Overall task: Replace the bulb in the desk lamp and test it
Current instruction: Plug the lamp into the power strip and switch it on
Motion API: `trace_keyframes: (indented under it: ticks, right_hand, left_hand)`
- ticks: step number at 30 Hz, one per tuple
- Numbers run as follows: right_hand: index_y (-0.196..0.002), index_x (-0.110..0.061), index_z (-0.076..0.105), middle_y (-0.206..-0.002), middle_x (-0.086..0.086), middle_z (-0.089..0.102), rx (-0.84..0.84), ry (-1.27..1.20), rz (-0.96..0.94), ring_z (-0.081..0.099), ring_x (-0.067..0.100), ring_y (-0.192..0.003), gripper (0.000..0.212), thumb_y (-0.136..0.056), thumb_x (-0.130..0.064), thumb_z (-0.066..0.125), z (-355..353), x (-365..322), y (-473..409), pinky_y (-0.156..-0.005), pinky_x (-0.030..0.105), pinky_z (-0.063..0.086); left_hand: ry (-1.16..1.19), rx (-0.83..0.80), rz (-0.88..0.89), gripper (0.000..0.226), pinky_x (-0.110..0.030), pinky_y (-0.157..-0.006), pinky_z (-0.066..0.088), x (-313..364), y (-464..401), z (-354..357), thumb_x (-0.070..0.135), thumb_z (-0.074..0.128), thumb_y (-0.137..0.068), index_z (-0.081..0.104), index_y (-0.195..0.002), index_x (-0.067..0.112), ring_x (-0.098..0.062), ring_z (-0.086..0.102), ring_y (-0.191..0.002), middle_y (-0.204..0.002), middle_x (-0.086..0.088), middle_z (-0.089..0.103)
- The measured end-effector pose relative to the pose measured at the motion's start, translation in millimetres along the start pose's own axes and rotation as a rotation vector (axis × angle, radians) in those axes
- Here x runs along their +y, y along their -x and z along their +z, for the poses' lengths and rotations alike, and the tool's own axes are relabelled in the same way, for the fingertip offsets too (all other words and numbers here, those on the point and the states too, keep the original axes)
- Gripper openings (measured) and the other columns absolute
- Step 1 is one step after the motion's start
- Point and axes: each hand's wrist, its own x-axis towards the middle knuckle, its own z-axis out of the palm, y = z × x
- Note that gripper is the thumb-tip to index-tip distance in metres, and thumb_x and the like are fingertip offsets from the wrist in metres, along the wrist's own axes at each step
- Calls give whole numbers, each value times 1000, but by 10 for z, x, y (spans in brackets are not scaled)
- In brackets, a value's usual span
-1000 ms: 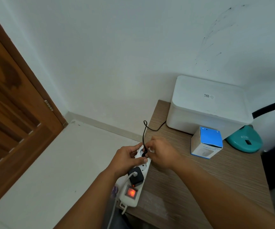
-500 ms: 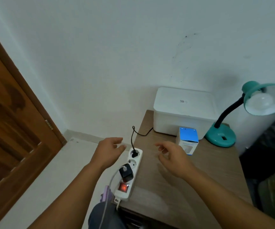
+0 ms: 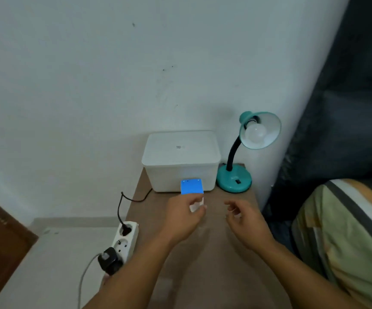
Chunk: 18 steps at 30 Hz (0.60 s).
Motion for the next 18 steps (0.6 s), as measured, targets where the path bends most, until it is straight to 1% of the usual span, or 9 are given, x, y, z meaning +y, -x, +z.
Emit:
trace_keyframes:
  ticks: [1,2,4,6,9,11,13,16,18]
  right_hand:
    - [-120,-27,62,-105,-11,58,0,18,20,56,2,-93,31,-90,-18,63,-38,115,-4,-77,6,40]
    - [-122,-28,61,-108,-11,58,-4,31,39,57,4,-98,32,-91,-20,63,-69,228,-16,-82,11,43]
    - [-125,-29,59,-117,-11,58,-4,44,72,57,5,-107,34,-91,-23,61,-103,436,-54,-91,23,48]
    - [-128,-30,57,-126,-12,56,8,71,100,53,4,-112,36,-92,-26,60,-126,601,-113,-96,23,44]
    - [-133,-29,52,-133,-8,52,2,94,107,49,8,-119,39,-94,-29,58,-123,813,-272,-98,19,34]
    - [-136,-26,51,-136,-4,52,1,97,103,49,12,-123,41,-97,-33,55,-100,925,-406,-100,20,34]
    - [-141,-23,49,-142,0,50,6,109,100,46,17,-130,46,-98,-37,53,-53,1037,-544,-108,26,35]
    - [-150,-24,39,-155,5,37,-13,141,119,33,22,-143,54,-99,-41,51,23,1179,-737,-117,32,23]
    - [-152,-27,34,-160,7,29,-14,153,110,26,25,-147,57,-99,-41,51,74,1263,-860,-121,37,21]
  left_hand:
    - [-12,-41,5,33,0,-81,35,33,-48,147,31,69,-90,70,-122,22,-5,61,-113,-120,11,70]
    - [-23,-82,10,35,-5,-86,37,57,-97,286,32,68,-91,69,-124,22,-6,59,-117,-122,11,68]
    - [-37,-160,-5,44,-17,-101,37,73,-195,520,35,66,-91,63,-133,21,-10,55,-126,-133,8,64]
    - [-41,-209,-40,51,-20,-107,34,59,-295,703,38,65,-92,55,-140,24,-9,51,-131,-142,8,57]
    - [-24,-262,-73,56,-28,-111,39,16,-451,935,38,64,-92,50,-144,26,-12,50,-132,-145,5,54]
    - [-51,-260,-55,58,-28,-113,36,-15,-560,1065,36,62,-92,46,-147,24,-13,46,-135,-149,2,50]
    - [-78,-248,-25,62,-25,-118,27,-54,-668,1194,33,60,-94,41,-151,21,-13,38,-142,-155,2,42]
    - [-162,-231,49,66,-21,-117,14,-123,-845,1381,32,58,-95,31,-155,19,-14,23,-150,-162,1,28]
    - [-201,-233,100,73,-20,-118,5,-185,-944,1507,34,57,-96,21,-158,18,-16,9,-153,-165,4,15]
